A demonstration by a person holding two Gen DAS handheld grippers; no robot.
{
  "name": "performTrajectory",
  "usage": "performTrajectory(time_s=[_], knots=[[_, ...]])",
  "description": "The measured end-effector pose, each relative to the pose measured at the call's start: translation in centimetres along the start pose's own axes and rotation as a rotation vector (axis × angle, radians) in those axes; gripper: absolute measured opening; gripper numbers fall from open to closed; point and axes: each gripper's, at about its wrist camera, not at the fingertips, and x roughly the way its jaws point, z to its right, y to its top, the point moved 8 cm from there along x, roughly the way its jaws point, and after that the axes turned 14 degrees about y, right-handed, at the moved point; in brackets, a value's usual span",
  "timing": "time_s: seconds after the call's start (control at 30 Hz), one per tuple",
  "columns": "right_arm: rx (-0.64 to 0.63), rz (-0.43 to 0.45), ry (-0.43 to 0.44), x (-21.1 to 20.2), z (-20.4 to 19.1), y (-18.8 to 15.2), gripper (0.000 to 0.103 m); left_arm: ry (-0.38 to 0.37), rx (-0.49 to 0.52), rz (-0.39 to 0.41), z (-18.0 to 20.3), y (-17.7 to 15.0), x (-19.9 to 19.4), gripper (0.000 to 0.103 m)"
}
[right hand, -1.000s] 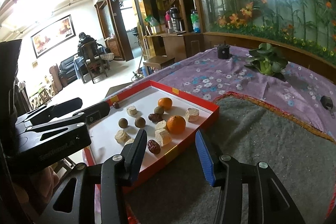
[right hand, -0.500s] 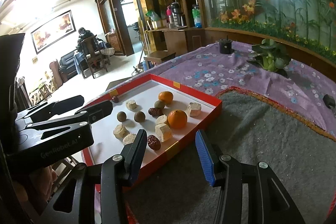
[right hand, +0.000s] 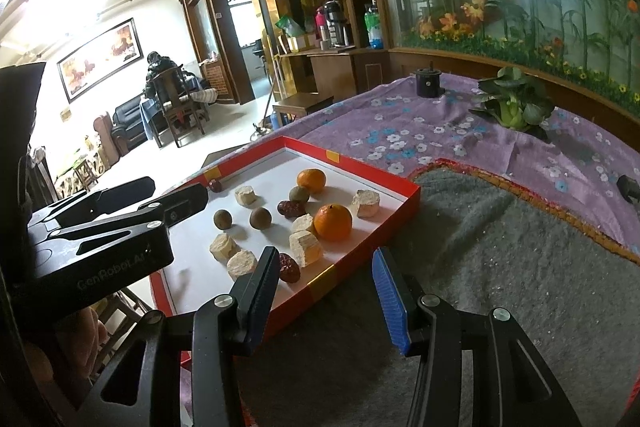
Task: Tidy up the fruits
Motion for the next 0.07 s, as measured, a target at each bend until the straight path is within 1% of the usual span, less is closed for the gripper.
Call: performTrajectory(time_s=[0.07], knots=[[0.003, 0.004, -0.003, -0.04, 0.25, 0.06, 0.046, 0.002, 0.001, -0.002, 0.16, -0.02, -0.01, 0.066]])
